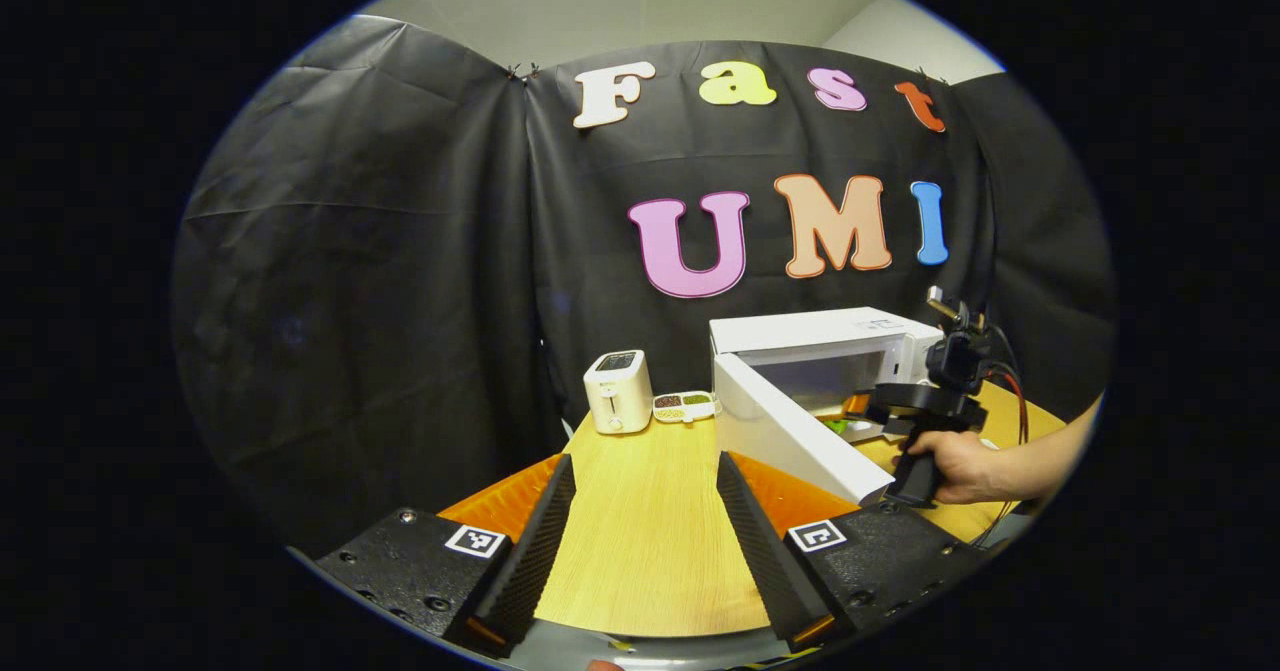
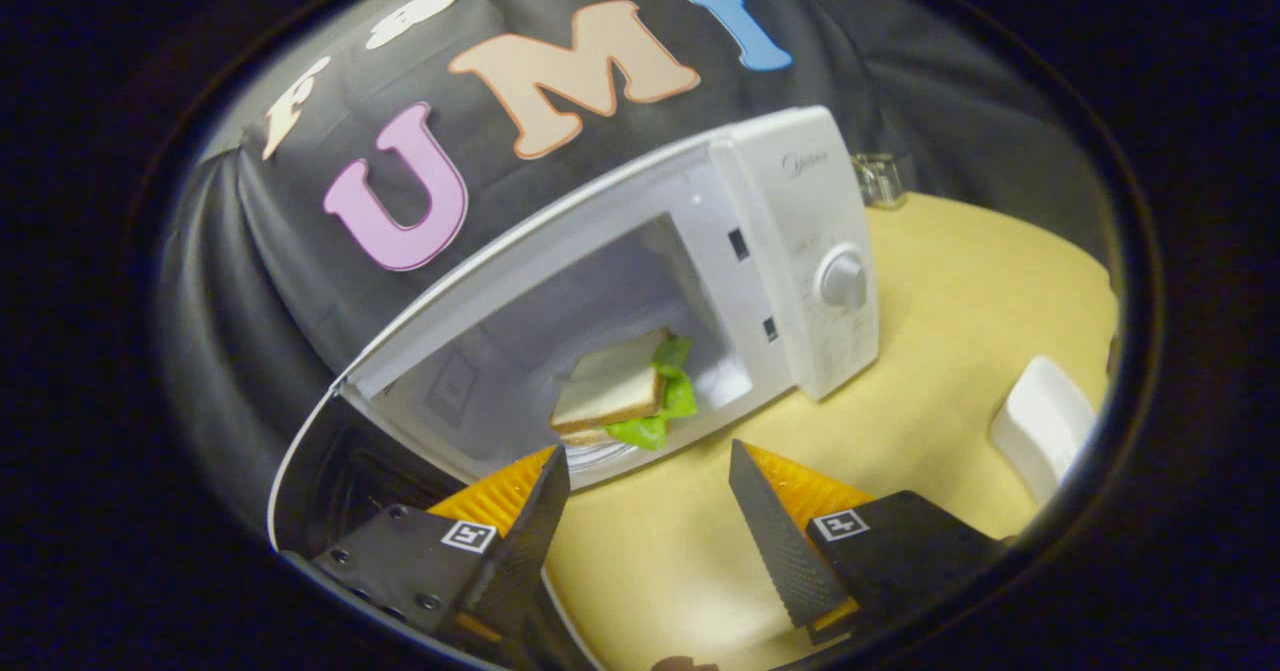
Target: Open the microwave oven with the left hand, put the food in, and close the microwave oven.
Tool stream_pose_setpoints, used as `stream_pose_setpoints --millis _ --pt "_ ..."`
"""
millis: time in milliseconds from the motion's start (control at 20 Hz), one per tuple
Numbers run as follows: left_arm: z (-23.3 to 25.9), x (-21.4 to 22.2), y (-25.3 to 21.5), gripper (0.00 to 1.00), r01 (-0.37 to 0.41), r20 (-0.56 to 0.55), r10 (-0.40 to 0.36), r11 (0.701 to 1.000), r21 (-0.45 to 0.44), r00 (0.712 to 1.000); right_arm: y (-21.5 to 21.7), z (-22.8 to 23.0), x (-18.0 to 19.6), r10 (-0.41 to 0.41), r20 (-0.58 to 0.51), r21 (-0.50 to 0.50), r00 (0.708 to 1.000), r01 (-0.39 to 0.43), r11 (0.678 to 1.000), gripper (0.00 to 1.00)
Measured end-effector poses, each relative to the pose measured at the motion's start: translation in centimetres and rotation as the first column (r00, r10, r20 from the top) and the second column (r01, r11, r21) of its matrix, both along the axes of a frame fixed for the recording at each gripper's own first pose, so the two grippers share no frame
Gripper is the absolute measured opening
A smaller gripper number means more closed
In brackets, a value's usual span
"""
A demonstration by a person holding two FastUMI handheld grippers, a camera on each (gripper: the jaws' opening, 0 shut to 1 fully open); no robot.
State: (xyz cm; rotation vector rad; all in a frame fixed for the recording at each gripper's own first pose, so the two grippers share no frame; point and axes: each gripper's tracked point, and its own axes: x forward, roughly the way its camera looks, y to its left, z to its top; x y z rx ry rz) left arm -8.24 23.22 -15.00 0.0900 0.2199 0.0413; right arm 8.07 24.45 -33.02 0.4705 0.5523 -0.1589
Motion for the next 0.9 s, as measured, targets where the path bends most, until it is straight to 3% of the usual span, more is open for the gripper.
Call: stream_pose_setpoints --millis 150,200,250,350,450,650,700,750,900 --pt "-0.2 0.5 0.0 0.87 0.004 0.011 -0.004 1.0 0.002 1.0 -3.9 5.0 -0.8 0.049 0.125 -0.151 0.991 -0.029 0.988 0.98" --pt "-0.5 0.6 -0.1 0.88 0.006 0.008 -0.006 1.0 0.001 1.0 -5.1 6.5 -1.0 0.058 0.16 -0.191 0.986 -0.026 0.981 0.88" --pt "-1.1 0.7 -0.3 0.87 0.01 0.0 -0.01 1.0 -0.002 1.0 -6.6 8.5 -1.4 0.071 0.203 -0.235 0.977 -0.022 0.972 0.87" --pt "-2.3 1.2 -0.6 0.92 0.022 -0.025 -0.022 1.0 -0.002 0.999 -9.0 12.4 -1.9 0.09 0.287 -0.306 0.954 0.002 0.952 0.87" --pt "-4.1 1.6 -1.6 0.88 0.042 -0.071 -0.044 0.999 -0.018 0.997 -12.1 14.9 -3.2 0.093 0.328 -0.384 0.94 0.042 0.922 0.87" --pt "-5.9 2.8 -2.3 0.88 0.047 -0.106 -0.05 0.998 -0.028 0.993 -16.4 19.1 -5.4 0.068 0.389 -0.424 0.919 0.113 0.899 0.88" --pt "-6.6 3.0 -2.5 0.88 0.046 -0.125 -0.05 0.999 -0.029 0.991 -17.1 19.9 -5.7 0.059 0.4 -0.423 0.915 0.127 0.897 0.98" --pt "-7.2 3.2 -2.8 0.88 0.045 -0.144 -0.049 0.999 -0.03 0.988 -18.3 20.6 -6.0 0.052 0.411 -0.427 0.91 0.142 0.893 0.88" --pt "-8.6 3.6 -3.1 0.88 0.028 -0.191 -0.036 0.999 -0.042 0.981 -20.9 23.2 -6.7 0.039 0.444 -0.441 0.895 0.18 0.879 0.88"
